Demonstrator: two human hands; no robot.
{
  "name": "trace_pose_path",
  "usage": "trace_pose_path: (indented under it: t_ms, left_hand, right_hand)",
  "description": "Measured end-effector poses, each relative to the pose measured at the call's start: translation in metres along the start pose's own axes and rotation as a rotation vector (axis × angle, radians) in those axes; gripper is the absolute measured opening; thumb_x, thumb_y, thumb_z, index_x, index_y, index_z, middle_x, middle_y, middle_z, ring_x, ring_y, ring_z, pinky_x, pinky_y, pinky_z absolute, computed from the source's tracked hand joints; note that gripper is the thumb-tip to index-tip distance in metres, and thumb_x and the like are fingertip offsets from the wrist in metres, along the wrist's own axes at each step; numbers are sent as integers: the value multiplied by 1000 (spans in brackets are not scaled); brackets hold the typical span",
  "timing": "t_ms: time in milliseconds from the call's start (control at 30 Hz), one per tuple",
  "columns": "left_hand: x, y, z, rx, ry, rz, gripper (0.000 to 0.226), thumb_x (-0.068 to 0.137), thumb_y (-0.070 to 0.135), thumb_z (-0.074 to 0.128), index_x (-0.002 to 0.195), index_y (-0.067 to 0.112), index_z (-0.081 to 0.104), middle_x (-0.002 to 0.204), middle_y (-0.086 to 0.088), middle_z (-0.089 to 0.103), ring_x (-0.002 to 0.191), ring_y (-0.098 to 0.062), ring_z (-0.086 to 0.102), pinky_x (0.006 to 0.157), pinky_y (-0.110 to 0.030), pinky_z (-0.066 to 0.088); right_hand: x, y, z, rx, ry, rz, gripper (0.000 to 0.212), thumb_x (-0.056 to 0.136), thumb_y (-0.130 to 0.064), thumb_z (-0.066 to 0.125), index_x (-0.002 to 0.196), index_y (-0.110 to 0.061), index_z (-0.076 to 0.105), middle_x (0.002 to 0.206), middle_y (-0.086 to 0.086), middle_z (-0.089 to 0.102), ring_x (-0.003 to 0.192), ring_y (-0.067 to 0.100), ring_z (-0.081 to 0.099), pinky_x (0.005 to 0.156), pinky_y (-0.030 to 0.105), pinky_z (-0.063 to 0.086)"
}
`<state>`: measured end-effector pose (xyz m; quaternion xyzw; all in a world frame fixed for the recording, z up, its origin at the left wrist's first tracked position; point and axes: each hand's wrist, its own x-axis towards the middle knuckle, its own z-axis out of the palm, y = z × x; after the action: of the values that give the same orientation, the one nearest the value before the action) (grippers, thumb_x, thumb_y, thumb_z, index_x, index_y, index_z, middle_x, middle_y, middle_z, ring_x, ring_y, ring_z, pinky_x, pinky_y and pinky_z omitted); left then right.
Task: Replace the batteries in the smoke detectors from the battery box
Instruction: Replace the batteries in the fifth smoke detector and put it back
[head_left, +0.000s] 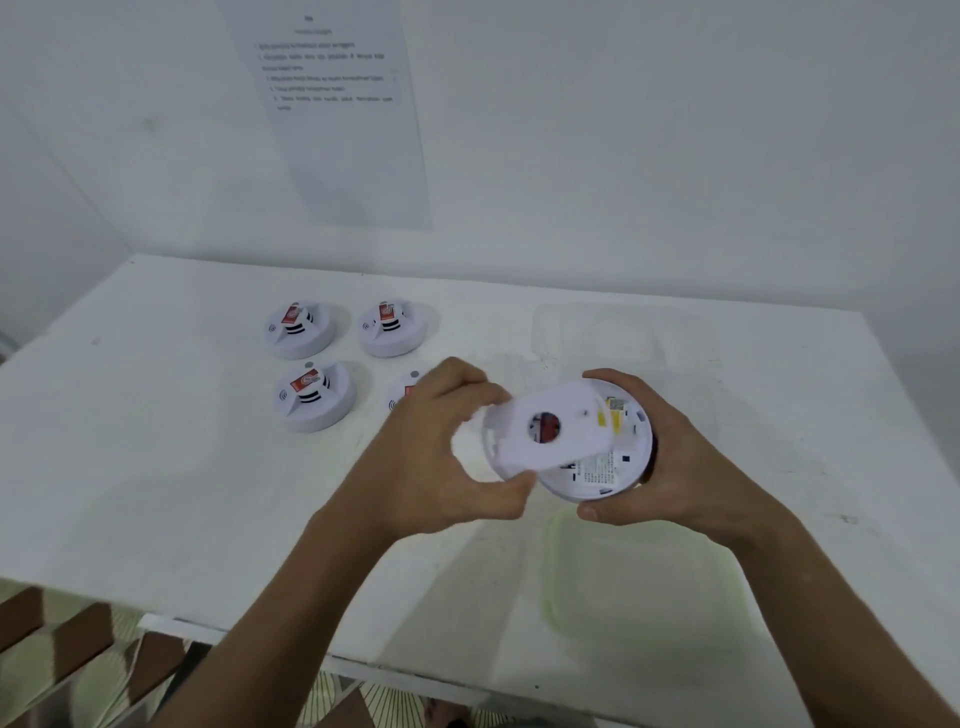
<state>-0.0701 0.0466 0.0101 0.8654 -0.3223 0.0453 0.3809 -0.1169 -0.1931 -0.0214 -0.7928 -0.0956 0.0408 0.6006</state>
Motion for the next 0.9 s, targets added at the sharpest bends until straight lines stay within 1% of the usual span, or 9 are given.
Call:
trace_pose_path:
  t_ms: [67,167,267,367,433,600,700,800,900]
  left_hand:
    - [8,5,9,-9,-68,17,53,55,44,78,100,17,68,95,7,52,87,-6,55,71,-5,36]
    - [14,4,17,4,-101,13,61,56,49,75,110,20,66,101,11,49,94,-5,54,75,-3,36]
    - [17,3,19,15,-142,2,61,60,49,76,115,27,64,106,17,46,101,-5,53,76,-4,38]
    - [19,4,20,53,-173,0,62,64,50,78,121,33,61,109,20,44,103,-6,52,76,-6,41]
    - [21,6,20,57,-185,1,64,66,49,79,125,32,59,110,20,44,104,-4,52,76,-7,41]
    - [26,8,21,49,-193,4,69,66,52,80,127,30,58,116,20,46,106,3,50,79,-5,40]
    - [29,10,23,18,-217,-13,68,66,56,78,128,35,57,118,23,46,109,4,50,82,-10,42]
    - [32,11,24,13,-220,-49,63,66,57,78,122,35,60,116,25,47,106,7,50,80,-9,41]
    - [35,12,24,8,-237,-80,60,65,54,81,119,37,62,114,25,50,103,7,52,80,-10,45]
  right_hand:
    - [2,-5,3,-9,-1,-32,95,51,-5,92,132,-27,48,121,-15,63,115,7,60,84,17,52]
    - [3,-8,3,5,-5,-56,95,54,6,91,135,-19,48,127,-9,62,120,12,58,88,19,51]
    - [2,-8,0,-8,2,-59,93,55,0,89,136,-17,48,130,-5,60,122,16,57,91,22,52]
    - [-1,-7,-3,-10,14,-37,94,55,-4,89,137,-19,47,128,-9,60,121,13,58,90,21,52]
    - [-2,-7,-4,-12,14,-29,94,55,-3,90,137,-21,47,127,-11,60,120,12,58,89,21,53]
    - [-1,-6,-8,-17,24,-18,94,57,7,91,134,-24,49,126,-10,61,118,10,59,87,20,53]
    - [-1,-5,-11,-33,28,-16,92,56,7,91,132,-28,50,125,-13,61,117,7,59,86,19,53]
    - [-1,-4,-12,-42,28,3,94,56,4,92,132,-30,48,124,-15,61,117,5,58,87,17,52]
    - [-1,-3,-12,-35,32,15,96,55,2,93,134,-28,47,125,-14,61,118,6,58,89,21,54]
